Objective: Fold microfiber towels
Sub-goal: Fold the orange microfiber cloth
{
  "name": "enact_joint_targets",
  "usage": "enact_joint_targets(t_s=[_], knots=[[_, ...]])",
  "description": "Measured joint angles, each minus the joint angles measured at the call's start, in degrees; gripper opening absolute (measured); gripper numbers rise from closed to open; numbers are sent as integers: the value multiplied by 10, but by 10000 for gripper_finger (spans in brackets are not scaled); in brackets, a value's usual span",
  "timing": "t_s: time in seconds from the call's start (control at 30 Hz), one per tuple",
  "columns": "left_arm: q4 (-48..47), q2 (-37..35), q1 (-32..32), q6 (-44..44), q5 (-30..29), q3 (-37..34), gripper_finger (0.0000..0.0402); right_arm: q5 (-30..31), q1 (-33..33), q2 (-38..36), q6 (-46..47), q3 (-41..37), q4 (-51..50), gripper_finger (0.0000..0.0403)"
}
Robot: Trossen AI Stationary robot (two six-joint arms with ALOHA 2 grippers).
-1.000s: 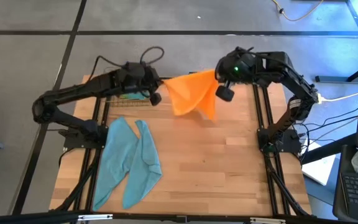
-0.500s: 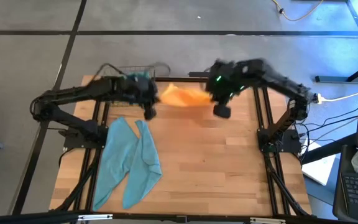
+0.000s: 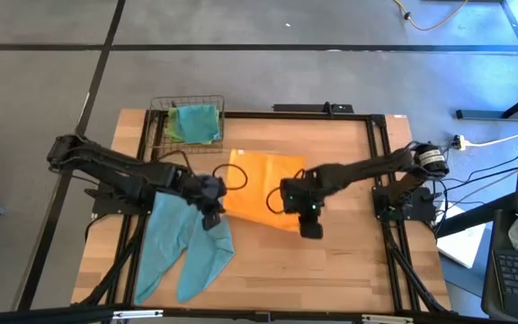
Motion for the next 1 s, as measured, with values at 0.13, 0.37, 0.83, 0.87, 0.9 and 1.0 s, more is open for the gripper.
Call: enact_joint_targets(t_s=[0.13,0.37,0.83,0.87,0.9,1.0], knots=[[11,0,-15,-5,2,-7,0,-7,23,-4,17,-26,27,9],[15,0,22,61,-36,-3,0,199,16,-36,19,-12,-9,9],[31,5,163,203,-107,-2,0,442,-99,-55,-72,-12,-37,9],[34,8,170,210,-107,-2,0,445,-111,-54,-79,-12,-30,9],[35,12,176,215,-107,-2,0,446,-123,-53,-88,-12,-22,9],[49,35,188,224,-106,-2,0,446,-156,-44,-109,-12,-6,10]])
